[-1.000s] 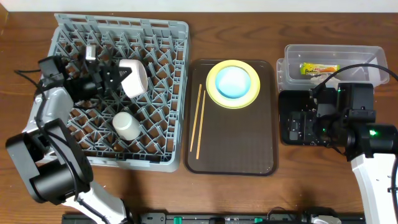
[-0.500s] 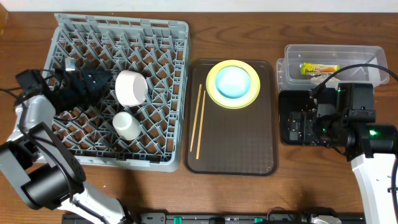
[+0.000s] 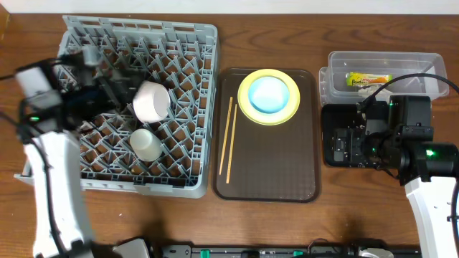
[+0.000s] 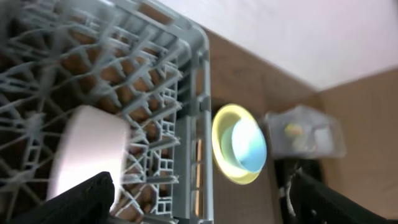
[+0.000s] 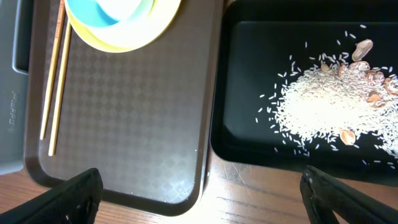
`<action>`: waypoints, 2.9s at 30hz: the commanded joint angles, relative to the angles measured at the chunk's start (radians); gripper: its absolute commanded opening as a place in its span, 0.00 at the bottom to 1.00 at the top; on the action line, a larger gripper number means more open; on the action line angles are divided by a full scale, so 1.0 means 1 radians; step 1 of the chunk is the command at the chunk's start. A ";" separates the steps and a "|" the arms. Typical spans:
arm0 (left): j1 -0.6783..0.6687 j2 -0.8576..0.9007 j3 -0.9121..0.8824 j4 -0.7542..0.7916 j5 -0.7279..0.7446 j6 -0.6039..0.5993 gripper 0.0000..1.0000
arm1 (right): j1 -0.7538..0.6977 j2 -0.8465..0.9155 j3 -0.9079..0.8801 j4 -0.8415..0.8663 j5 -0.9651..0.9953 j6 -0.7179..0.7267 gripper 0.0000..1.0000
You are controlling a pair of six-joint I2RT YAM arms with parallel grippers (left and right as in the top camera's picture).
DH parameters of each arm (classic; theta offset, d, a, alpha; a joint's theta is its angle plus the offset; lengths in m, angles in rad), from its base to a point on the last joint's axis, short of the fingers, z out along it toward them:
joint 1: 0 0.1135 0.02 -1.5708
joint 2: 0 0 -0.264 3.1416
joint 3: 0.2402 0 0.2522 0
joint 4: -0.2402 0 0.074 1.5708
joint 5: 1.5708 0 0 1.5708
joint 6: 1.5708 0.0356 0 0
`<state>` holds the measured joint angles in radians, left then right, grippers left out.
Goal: Sort waste into correct bins and load items into the dishwasher
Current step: 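Reach the left gripper to the blue bowl and grasp its rim, then carry the blue bowl with the left gripper into the dish rack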
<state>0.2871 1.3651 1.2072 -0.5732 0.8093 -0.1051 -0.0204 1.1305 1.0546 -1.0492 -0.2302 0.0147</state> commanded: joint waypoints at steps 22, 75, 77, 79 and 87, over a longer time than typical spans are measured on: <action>-0.877 0.475 0.411 0.008 -0.676 0.113 0.92 | -0.012 0.001 0.018 -0.021 0.050 0.007 0.99; -0.906 0.499 0.405 0.019 -0.676 0.112 0.06 | -0.012 0.001 0.018 -0.037 0.050 0.007 0.99; -0.871 0.444 0.405 0.011 -0.675 0.110 0.06 | -0.012 0.001 0.018 -0.035 0.050 0.006 0.99; -0.824 0.396 0.405 0.002 -0.646 0.108 0.06 | -0.012 0.001 0.018 -0.029 0.050 0.006 0.99; -0.522 0.349 0.405 0.006 -0.129 0.108 0.06 | -0.012 0.001 0.018 -0.028 0.050 0.006 0.99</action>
<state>-0.3443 1.6997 1.6096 -0.5671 0.3805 0.0032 -0.0204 1.1313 1.0546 -1.0798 -0.1852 0.0154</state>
